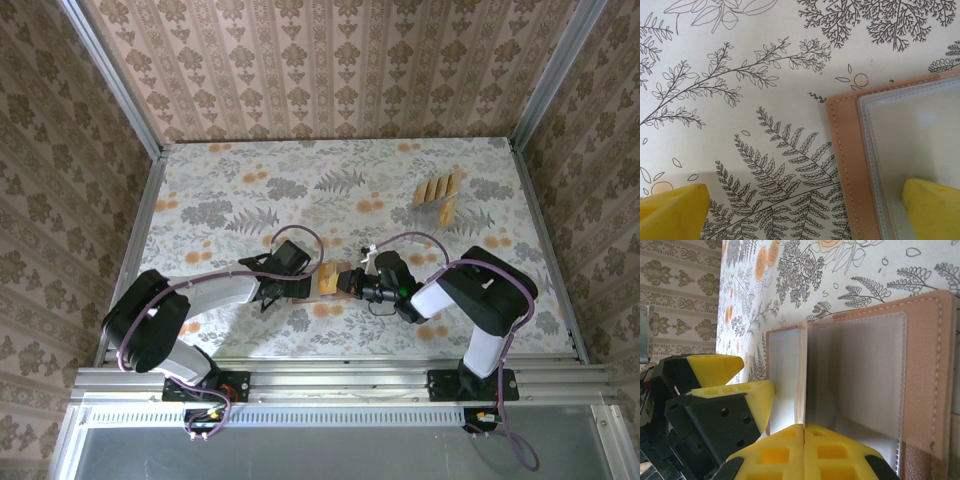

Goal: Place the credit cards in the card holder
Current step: Insert the credit card into the card slot.

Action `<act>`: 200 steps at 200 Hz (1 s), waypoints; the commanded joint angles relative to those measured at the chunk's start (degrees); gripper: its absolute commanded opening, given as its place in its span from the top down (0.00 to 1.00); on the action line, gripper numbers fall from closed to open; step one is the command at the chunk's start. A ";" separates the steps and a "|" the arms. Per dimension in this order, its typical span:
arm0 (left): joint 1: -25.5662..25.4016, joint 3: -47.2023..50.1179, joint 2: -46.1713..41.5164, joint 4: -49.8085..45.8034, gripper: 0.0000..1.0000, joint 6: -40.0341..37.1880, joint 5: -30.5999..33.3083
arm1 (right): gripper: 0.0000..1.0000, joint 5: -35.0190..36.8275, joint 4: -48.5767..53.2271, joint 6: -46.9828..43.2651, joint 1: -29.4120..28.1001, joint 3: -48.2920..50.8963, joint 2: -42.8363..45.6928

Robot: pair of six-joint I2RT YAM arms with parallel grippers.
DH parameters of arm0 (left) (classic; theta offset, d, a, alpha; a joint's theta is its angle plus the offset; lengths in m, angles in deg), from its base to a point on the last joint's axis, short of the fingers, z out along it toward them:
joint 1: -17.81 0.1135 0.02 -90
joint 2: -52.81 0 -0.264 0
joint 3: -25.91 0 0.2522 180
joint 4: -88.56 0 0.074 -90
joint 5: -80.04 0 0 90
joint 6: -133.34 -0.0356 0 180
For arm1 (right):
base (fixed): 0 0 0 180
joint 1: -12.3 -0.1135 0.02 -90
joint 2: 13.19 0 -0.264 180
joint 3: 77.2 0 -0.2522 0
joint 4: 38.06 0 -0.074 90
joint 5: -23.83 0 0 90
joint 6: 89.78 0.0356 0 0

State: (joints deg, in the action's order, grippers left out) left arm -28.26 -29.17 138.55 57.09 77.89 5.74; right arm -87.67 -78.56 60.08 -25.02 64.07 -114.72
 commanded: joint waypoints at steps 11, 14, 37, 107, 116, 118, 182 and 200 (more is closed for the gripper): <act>-0.23 1.42 -0.15 -3.51 0.00 0.36 0.82 | 1.00 -0.34 -2.66 0.92 0.14 1.72 -1.77; -0.21 1.42 -0.18 -3.51 0.00 0.40 0.82 | 1.00 -0.31 -2.80 0.92 0.16 1.75 -1.82; -0.25 1.42 -0.13 -3.48 0.00 0.44 0.84 | 1.00 -0.23 -3.51 1.34 0.12 2.20 -2.39; -0.32 1.24 -0.13 -3.67 0.00 0.44 1.07 | 1.00 -0.56 -5.14 2.66 0.12 2.56 -4.28; -0.29 1.24 -0.14 -3.69 0.00 0.35 1.00 | 1.00 -0.65 -5.45 2.80 0.14 2.69 -4.40; -0.31 1.20 -0.13 -3.72 0.00 0.28 1.04 | 1.00 -0.70 -5.54 2.81 0.14 2.72 -4.38; -0.32 1.16 -0.14 -3.89 0.00 0.25 1.08 | 1.00 -1.24 -6.12 3.24 0.14 3.70 -4.68; -0.41 1.15 -0.13 -3.84 0.00 0.19 1.09 | 1.00 -2.07 -6.04 3.18 0.13 3.24 -5.31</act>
State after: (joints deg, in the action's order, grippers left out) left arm -28.30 -29.17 138.55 57.04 78.08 5.78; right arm -88.13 -85.59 63.34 -25.00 66.76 -117.94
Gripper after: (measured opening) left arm 0.999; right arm 0.068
